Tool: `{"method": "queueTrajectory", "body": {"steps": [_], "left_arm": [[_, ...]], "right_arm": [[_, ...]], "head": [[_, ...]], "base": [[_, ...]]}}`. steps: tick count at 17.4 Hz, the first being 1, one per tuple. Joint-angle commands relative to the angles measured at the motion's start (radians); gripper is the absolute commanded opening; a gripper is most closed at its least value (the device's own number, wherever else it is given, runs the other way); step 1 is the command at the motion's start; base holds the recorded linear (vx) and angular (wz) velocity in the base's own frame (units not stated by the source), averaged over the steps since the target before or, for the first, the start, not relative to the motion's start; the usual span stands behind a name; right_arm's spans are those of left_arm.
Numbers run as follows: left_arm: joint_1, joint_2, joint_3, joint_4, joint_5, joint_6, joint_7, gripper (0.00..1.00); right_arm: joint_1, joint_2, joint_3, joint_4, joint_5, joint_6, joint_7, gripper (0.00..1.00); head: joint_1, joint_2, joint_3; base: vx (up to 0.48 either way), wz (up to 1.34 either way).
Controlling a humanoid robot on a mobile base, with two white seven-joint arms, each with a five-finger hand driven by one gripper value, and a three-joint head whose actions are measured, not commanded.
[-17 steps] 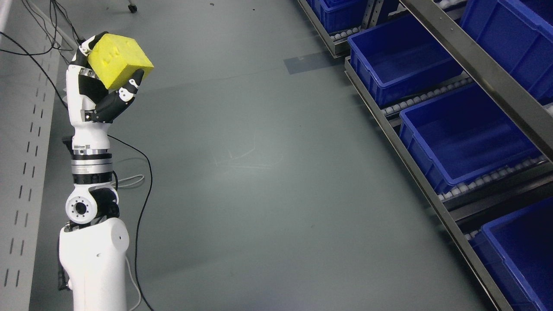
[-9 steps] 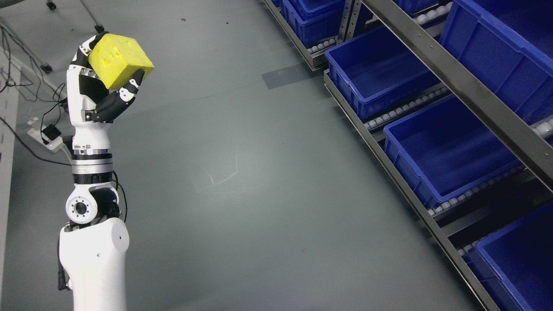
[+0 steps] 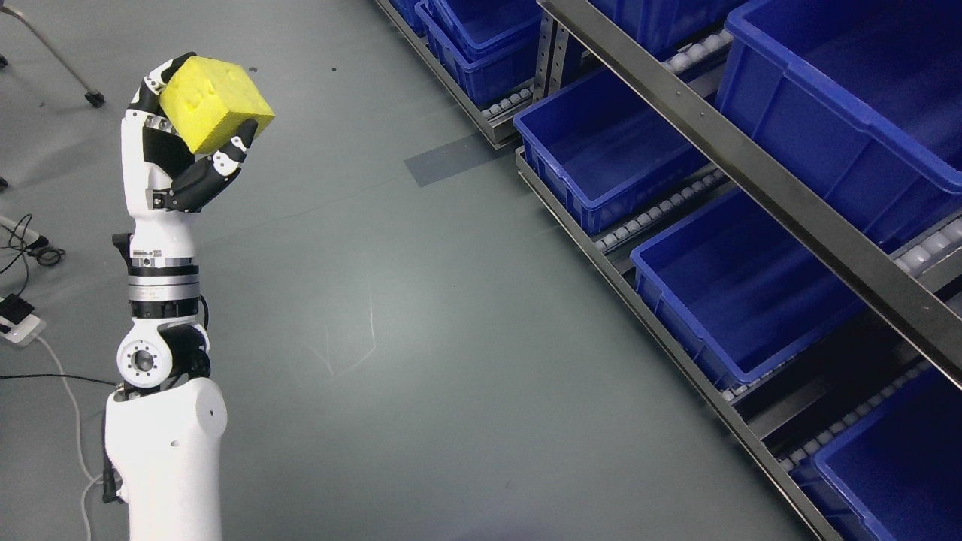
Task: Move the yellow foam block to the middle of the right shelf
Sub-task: 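Hold the cube raised in the left hand while turning toward the shelves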
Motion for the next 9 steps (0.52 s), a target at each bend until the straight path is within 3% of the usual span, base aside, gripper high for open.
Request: {"method": "queueTrajectory", "body": {"steps": [1,9], "left_arm": [[0.001,0.017,-0.051,-0.032,0.000,0.000,0.001,0.48],[0.013,0.017,-0.072,-0.074,0.000,0.000,-0.002,0.48]], "right_arm": [[-0.003,-0.017,0.000,-0.017,-0.002,0.000,0.000,1.00],[-0.003,-0.017,0.000,-0.017,0.000,0.000,0.000,1.00]], "head": [[0.0000,0.000,0.000],[0.0000,0.000,0.000]], "base": [[0.181,-0.19],[0.160,-0.38]]}}
